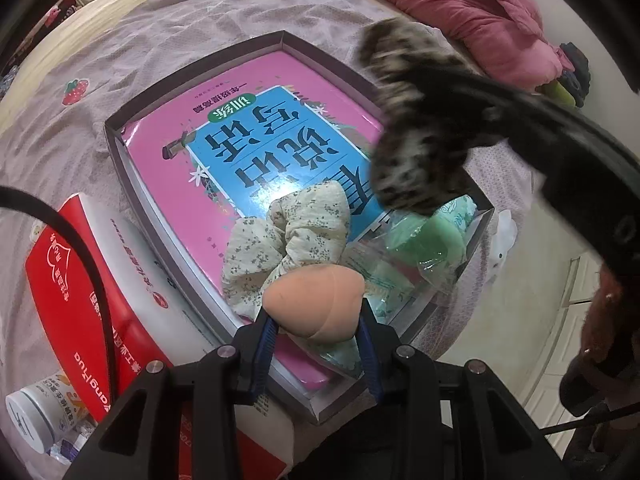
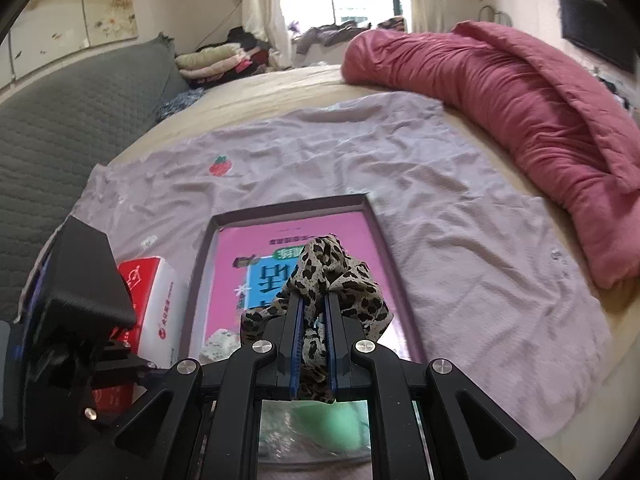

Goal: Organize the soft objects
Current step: 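Lower the scrunchie and sponge onto the tray and open both tools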

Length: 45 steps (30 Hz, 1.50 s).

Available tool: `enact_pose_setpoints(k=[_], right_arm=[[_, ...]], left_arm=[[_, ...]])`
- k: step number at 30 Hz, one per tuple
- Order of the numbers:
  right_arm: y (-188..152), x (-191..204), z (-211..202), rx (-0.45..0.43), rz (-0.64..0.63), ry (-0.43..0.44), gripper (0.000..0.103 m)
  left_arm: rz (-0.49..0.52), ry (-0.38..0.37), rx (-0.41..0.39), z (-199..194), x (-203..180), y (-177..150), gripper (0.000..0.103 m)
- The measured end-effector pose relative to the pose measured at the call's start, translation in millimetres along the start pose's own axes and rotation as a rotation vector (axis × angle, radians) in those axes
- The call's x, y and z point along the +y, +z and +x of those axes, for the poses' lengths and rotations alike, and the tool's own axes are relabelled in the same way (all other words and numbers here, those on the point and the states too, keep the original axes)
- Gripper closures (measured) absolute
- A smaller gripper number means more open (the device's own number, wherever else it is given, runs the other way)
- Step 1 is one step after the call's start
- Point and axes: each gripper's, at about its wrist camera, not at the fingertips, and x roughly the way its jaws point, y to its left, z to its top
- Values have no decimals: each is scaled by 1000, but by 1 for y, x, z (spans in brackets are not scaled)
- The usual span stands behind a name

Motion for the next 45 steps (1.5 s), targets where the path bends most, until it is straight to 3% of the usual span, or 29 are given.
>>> enact_pose_setpoints(k=[8,19,24,32,34,45], right_arm=[[-8,9,45,121,-50,39,92],[-35,-13,74,201,80,97,84],[-37,-17,67,176,116,128,67],[-36,-14,44,133,70,127,63],[-35,-14,33,111,55,113,52],[-37,-27,-16,18,67,20,46]], left_arm=[[9,1,2,4,-2,2,64],[20,1,5,6,-2,5,64],[21,4,5,7,-2,5,63],[21,12,7,10,-4,9,63],[18,12,8,10,-4,10,63],[-3,9,16,17,-5,15,63]])
